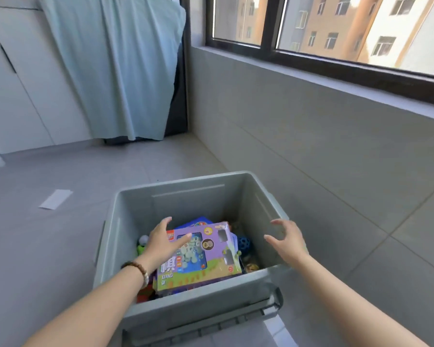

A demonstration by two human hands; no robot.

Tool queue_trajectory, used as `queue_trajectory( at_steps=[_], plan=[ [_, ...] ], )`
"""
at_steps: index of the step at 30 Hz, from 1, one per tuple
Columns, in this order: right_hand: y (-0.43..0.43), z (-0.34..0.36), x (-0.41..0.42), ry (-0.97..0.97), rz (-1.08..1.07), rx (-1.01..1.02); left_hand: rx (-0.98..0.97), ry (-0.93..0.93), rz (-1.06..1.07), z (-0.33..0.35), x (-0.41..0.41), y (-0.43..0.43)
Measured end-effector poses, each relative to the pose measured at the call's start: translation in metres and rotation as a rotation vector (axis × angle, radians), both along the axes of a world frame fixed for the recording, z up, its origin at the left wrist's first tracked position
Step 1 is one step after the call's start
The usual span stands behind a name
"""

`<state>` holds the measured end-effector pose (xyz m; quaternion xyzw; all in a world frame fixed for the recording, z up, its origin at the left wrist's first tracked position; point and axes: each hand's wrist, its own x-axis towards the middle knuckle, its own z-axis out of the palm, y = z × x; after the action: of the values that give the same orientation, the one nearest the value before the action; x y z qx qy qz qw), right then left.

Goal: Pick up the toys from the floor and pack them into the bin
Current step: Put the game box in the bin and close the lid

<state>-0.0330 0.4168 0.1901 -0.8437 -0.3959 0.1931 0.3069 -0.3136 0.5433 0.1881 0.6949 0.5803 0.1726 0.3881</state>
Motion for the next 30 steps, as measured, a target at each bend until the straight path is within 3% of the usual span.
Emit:
queue_trajectory(
  at_steps=[2, 4, 9, 16, 25, 28, 30],
  plan=[
    [-0.009, -0.009, 0.012, -0.140, 0.007, -0.091, 0.093, 0.308, 0.003, -0.008, -0.033, 0.006],
    [-0.017, -0.020, 0.018, -0.073, 0.007, -0.158, 0.100, 0.534, 0.050, -0.018, -0.061, 0.005],
    [-0.017, -0.031, 0.021, -0.163, 0.017, -0.255, 0.037, 0.649, 0.221, -0.025, -0.082, -0.005],
    [-0.038, -0.028, 0.014, -0.097, -0.030, -0.272, 0.037, 0.681, 0.143, -0.019, -0.077, -0.008],
    [-0.157, -0.020, -0.014, -0.035, -0.267, -0.307, 0.092, 0.606, -0.059, -0.014, -0.047, -0.037],
    [-0.198, -0.015, -0.015, 0.007, -0.344, -0.301, 0.033, 0.447, 0.009, -0.008, -0.030, -0.046],
    [-0.216, -0.010, -0.008, 0.145, -0.501, -0.216, -0.068, 0.323, 0.119, -0.010, -0.025, -0.042]
  ],
)
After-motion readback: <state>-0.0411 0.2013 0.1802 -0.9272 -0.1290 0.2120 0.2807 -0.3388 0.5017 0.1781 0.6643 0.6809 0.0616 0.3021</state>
